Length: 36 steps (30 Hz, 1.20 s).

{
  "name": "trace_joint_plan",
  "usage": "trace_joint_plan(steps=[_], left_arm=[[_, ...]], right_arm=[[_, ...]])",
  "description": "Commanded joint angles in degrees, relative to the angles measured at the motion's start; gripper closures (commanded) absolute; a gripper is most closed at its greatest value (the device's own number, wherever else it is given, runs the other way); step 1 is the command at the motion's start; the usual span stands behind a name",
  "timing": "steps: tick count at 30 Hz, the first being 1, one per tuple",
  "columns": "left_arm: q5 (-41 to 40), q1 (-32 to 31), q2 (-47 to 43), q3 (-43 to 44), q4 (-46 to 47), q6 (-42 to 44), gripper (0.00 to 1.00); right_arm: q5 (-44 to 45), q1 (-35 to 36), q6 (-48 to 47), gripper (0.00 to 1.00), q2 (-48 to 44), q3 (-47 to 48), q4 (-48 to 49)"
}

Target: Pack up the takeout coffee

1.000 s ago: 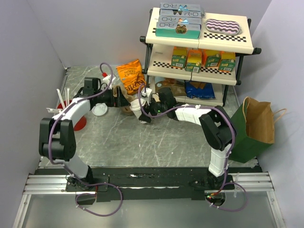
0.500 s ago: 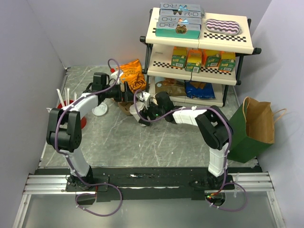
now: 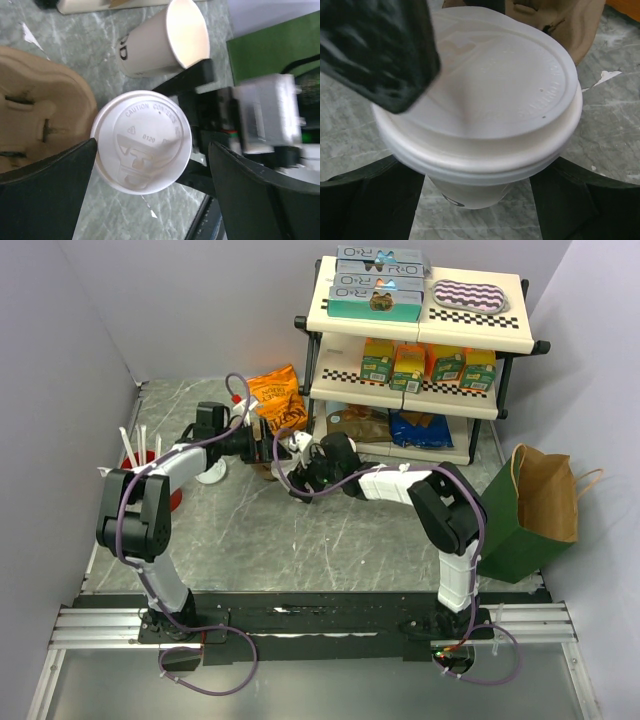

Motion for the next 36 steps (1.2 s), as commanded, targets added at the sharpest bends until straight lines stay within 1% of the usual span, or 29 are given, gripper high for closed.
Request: trace_joint_plan(steps=[1,7,16,20,27,36], left_arm=[[4.89,-0.48,-4.26,-2.69,5.12,-4.65,0.01],[5.25,-1.45,-5.93,-4.19,6.35,-5.72,0.01],[4.90,-1.71,-6.55,-5.42,7.76,-6.68,0.00],[5.51,-1.80,-6.37,-5.16,8.90,-7.73,0.01],[6.04,-2.06,-5.15,-4.19,9.69,-8.96,0.01],[6.74,-2.41,-4.35,-2.79,9.96,-9.50,0.01]], right_arm=[[3.31,0.45,-0.39,0.15,-1.79,-2.18,3.72],[4.80,0.36,-1.18,0.10,-2.67,-3.42,3.72],[6.56,0.02,-1.80,0.05,-4.52,-4.91,3.03],[4.72,-0.87,-2.06,0.04,-6.53,-5.35,0.83],[4.19,-2.10,-2.59,0.04,-9.00,-5.97,-2.86],[1.64,-2.27,-2.85,0.03,-10.93,-5.97,-5.06]])
